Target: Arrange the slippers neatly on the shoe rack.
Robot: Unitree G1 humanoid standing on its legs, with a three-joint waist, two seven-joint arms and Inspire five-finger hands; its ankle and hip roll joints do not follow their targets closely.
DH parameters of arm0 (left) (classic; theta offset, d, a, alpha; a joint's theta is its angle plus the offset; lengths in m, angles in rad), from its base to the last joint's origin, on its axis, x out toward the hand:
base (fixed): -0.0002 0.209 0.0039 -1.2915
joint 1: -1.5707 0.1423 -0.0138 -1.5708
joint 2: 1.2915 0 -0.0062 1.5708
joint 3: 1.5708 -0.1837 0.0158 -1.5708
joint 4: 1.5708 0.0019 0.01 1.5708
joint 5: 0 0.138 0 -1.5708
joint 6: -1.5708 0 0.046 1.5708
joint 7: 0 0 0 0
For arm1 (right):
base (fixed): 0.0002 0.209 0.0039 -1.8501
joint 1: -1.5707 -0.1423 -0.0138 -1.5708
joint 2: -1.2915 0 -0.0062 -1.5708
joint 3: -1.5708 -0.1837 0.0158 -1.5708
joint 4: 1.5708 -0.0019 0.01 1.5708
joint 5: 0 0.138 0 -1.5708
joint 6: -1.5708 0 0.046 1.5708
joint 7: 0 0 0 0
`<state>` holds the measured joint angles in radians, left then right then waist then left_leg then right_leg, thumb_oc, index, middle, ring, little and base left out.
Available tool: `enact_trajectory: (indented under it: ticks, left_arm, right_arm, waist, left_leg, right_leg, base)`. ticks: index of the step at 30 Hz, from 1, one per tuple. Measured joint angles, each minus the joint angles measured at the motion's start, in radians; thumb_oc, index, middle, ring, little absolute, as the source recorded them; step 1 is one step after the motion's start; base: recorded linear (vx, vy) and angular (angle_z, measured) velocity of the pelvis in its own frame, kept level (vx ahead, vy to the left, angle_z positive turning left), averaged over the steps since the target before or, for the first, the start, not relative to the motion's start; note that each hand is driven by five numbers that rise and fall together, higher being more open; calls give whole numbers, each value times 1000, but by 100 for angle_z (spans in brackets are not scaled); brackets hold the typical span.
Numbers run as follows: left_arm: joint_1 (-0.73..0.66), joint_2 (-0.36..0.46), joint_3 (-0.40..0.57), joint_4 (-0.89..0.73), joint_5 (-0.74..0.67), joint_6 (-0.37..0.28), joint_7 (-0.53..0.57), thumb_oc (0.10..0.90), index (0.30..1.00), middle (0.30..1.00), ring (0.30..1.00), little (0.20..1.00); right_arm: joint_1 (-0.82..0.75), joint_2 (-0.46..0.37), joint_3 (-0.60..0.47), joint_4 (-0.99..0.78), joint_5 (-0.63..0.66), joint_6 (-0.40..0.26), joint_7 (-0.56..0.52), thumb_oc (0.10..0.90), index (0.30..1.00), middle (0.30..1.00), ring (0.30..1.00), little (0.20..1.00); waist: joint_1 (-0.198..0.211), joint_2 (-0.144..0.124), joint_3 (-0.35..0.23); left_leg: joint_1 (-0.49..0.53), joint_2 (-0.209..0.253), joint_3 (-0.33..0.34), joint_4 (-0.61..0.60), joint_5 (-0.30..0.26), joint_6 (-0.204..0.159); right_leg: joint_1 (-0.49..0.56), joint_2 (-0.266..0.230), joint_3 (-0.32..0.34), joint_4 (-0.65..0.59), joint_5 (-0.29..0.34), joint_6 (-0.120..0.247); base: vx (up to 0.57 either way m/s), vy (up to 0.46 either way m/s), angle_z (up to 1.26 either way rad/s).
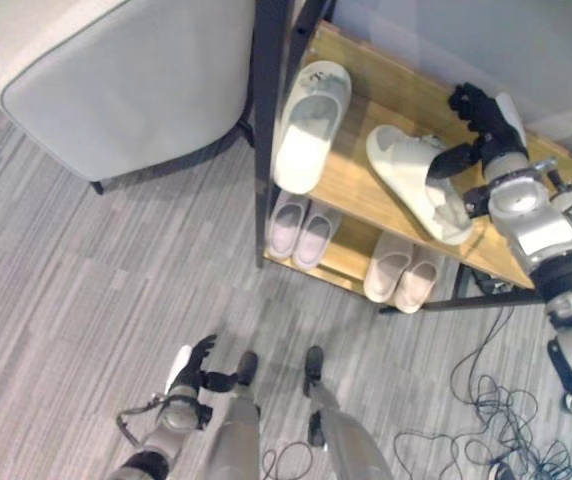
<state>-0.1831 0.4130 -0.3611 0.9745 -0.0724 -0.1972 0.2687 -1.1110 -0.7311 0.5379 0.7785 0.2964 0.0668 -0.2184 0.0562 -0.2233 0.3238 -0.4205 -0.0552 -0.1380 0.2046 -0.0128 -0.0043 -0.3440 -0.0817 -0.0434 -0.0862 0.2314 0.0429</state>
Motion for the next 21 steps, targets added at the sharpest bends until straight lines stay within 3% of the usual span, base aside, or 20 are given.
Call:
enact_trajectory:
  ticks: [6,21]
  left_arm:
    - [-2,-2,0,7,0,0,0,800,900,900,900,900]
    - [0,-4,3,36,0,0,3,800,900,900,900,900]
  right_arm:
    - [-28,22,57,22,1,-18,14,800,900,900,900,900]
    - [-25,22,30,13,-14,-18,14,800,900,900,900,900]
  waist:
    - [1,11,-1]
    - [-14,11,-1]
  left_leg:
    - [-31,0,4,38,-14,2]
    - [-47,-2,12,63,-27,17]
  right_leg:
    - [-11,2,2,0,7,3]
    - [-17,0,5,0,23,5]
  base:
    - [-8,5,-1]
    - [-2,3,0]
